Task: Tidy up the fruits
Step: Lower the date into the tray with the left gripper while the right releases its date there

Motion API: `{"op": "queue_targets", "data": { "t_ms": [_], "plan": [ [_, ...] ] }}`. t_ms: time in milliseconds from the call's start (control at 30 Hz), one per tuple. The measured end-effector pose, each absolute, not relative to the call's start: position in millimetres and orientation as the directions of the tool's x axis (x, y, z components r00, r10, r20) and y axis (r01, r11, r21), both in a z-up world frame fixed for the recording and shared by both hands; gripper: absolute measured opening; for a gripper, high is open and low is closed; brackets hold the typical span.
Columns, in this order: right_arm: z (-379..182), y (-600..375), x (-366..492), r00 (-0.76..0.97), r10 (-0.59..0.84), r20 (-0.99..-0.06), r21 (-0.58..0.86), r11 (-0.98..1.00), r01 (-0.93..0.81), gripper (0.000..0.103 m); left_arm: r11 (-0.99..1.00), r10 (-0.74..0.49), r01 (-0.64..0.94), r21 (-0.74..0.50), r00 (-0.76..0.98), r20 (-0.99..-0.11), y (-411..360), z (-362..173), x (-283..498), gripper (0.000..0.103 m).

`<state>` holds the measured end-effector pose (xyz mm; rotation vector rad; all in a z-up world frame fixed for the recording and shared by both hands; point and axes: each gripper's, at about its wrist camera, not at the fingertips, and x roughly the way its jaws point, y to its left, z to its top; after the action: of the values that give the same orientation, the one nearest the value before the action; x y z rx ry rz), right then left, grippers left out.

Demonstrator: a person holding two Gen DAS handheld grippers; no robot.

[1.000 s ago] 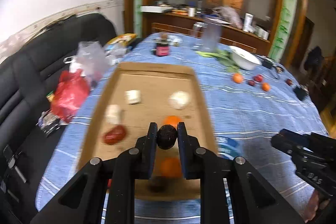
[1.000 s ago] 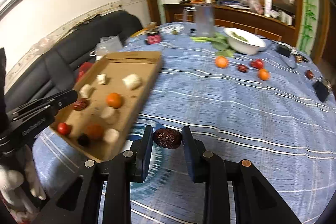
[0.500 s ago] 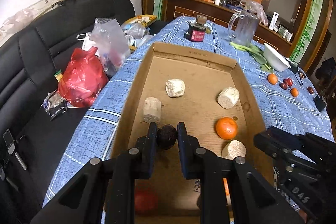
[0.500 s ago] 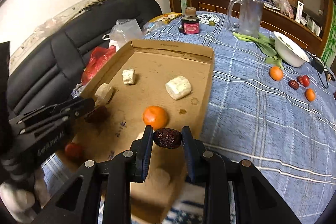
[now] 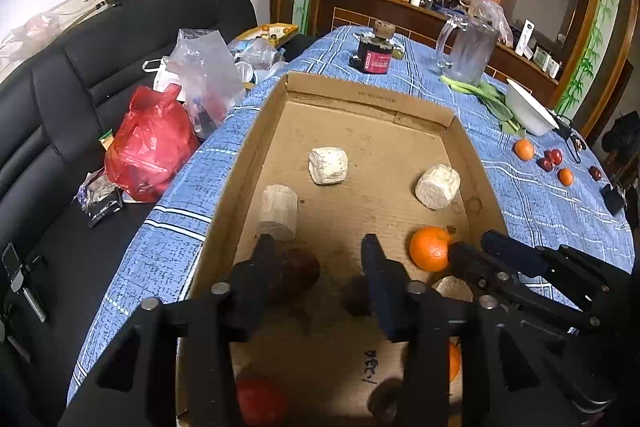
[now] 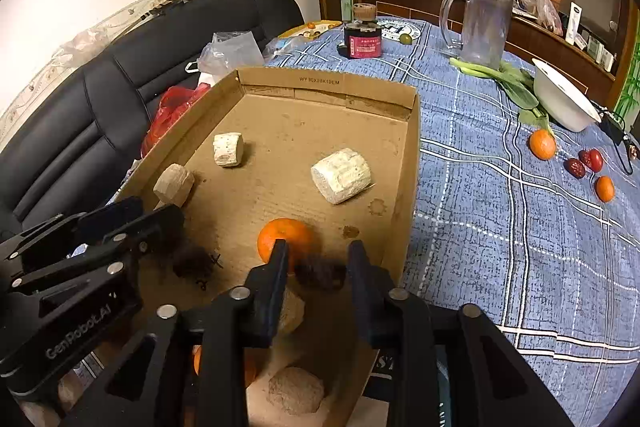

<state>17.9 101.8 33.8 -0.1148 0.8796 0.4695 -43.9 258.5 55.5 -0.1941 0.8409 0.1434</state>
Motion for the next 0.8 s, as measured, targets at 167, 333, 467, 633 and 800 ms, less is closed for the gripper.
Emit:
{"op": "queue_targets", "data": {
  "t_ms": [167, 333, 467, 633, 800],
  "plan": [
    [37.1, 97.7, 15.3, 0.543, 0.372, -0.753, 0.120, 0.889, -0.442, 0.042, 0.970, 0.059, -0.211, -0.118, 0.681, -0.730, 255.9, 64.7, -52.3, 0.056],
    [45.9, 87.2, 5.8, 0.556, 0.391, -0.734, 0.146, 0.889, -0.433, 0.042, 0.964, 0.130, -0.253, -0.080, 0.712, -0.690, 250.8, 77.9, -67.8, 0.066],
    [53.9, 75.0, -6.5, 0.574, 0.397, -0.716, 0.161, 0.894, -0.418, 0.042, 0.940, 0.265, -0.340, -0.005, 0.742, -0.616, 244.0, 94.4, -88.0, 0.081],
    [59.3, 61.8, -25.0, 0.591, 0.394, -0.705, 0.164, 0.900, -0.404, 0.045, 0.864, 0.470, -0.497, 0.075, 0.744, -0.474, 231.3, 120.1, -120.0, 0.103],
    [61.3, 52.0, -43.2, 0.598, 0.396, -0.697, 0.167, 0.901, -0.401, 0.045, 0.809, 0.547, -0.584, 0.061, 0.711, -0.441, 226.3, 129.2, -141.5, 0.103]
  ]
}}
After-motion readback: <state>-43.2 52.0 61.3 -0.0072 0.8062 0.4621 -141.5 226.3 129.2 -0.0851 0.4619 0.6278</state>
